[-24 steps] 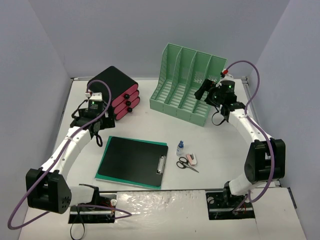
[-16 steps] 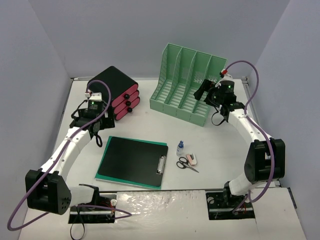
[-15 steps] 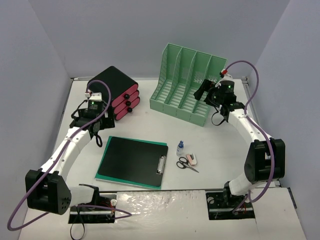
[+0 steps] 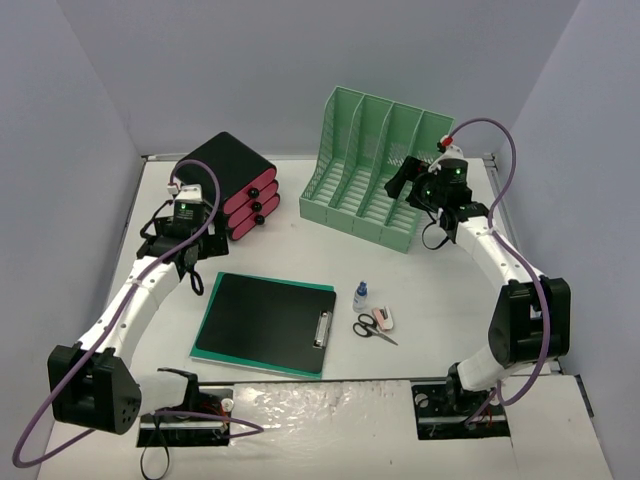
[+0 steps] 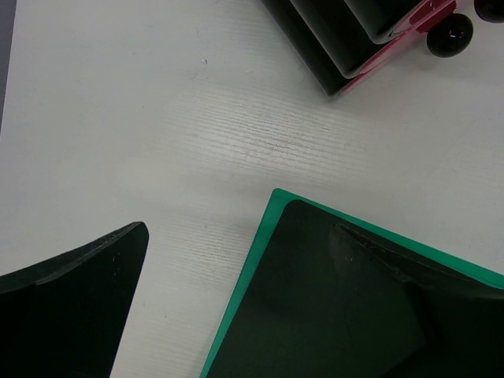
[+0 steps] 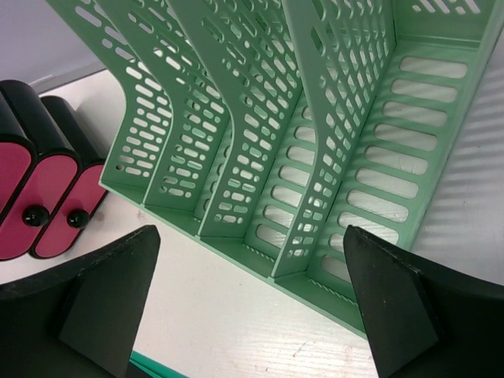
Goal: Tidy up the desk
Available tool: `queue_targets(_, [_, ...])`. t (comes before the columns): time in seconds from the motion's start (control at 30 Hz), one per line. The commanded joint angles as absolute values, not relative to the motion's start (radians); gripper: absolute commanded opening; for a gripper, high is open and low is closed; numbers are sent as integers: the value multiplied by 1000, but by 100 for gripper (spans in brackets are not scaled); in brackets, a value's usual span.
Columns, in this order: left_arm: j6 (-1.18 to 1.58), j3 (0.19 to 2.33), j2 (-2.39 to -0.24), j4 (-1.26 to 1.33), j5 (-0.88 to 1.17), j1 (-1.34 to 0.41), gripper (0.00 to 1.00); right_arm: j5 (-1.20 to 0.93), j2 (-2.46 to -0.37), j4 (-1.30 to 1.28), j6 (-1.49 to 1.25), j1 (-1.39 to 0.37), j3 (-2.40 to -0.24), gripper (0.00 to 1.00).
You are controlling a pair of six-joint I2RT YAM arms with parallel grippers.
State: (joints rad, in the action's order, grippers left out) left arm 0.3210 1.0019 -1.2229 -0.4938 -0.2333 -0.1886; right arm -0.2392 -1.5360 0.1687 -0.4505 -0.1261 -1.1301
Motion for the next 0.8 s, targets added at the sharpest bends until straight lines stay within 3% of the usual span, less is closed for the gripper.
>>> queue_targets(0.0, [310, 1023, -1194, -476, -246, -192, 97, -274, -1487, 235, -462, -131, -1203, 100])
queue_targets(0.77, [294, 1031, -1189, -474, -235, -192, 97, -235, -1556, 219, -445, -209, -1282, 100])
